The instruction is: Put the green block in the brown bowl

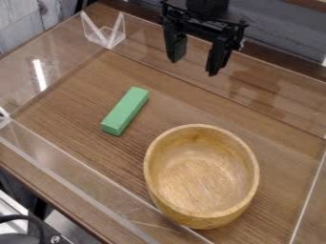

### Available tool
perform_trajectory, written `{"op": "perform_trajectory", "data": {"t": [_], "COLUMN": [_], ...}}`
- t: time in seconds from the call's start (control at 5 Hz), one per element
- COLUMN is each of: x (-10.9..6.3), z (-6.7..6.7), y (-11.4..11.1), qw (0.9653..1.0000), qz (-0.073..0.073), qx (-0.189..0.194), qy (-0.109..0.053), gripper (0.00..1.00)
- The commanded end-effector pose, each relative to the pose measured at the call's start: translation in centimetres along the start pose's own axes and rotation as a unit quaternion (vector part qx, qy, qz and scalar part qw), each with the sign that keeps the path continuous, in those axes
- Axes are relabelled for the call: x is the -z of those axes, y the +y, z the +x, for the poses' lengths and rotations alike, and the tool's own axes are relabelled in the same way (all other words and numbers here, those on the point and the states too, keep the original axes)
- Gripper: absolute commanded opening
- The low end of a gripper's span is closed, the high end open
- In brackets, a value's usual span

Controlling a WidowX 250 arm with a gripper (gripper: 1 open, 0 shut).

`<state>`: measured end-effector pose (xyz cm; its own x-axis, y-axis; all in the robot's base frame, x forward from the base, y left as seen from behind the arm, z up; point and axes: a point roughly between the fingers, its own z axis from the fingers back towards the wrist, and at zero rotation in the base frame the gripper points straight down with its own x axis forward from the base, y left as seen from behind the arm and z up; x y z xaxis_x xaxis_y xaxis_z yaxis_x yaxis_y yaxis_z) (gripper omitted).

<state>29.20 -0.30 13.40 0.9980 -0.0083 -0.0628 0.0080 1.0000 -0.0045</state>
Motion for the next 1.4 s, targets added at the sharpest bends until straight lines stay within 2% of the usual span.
{"op": "perform_trajectory", "data": {"t": [0.0, 0.2, 0.4, 0.6, 1.2], "x": [0.6, 2.8, 3.2, 3.8, 5.5], "z": [-0.3, -1.1, -2.9, -3.4, -3.1], "y": [1.4, 4.1, 7.4, 8.6, 9.7], "qw": [1.0000, 0.9998, 0.9997, 0.9997, 0.9997], "qz": [0.000, 0.002, 0.006, 0.007, -0.002], "qx": [-0.005, -0.013, -0.022, -0.019, -0.018], "qy": [0.002, 0.012, -0.005, -0.012, -0.013], "gripper": [1.00, 1.00, 1.00, 1.00, 1.00]}}
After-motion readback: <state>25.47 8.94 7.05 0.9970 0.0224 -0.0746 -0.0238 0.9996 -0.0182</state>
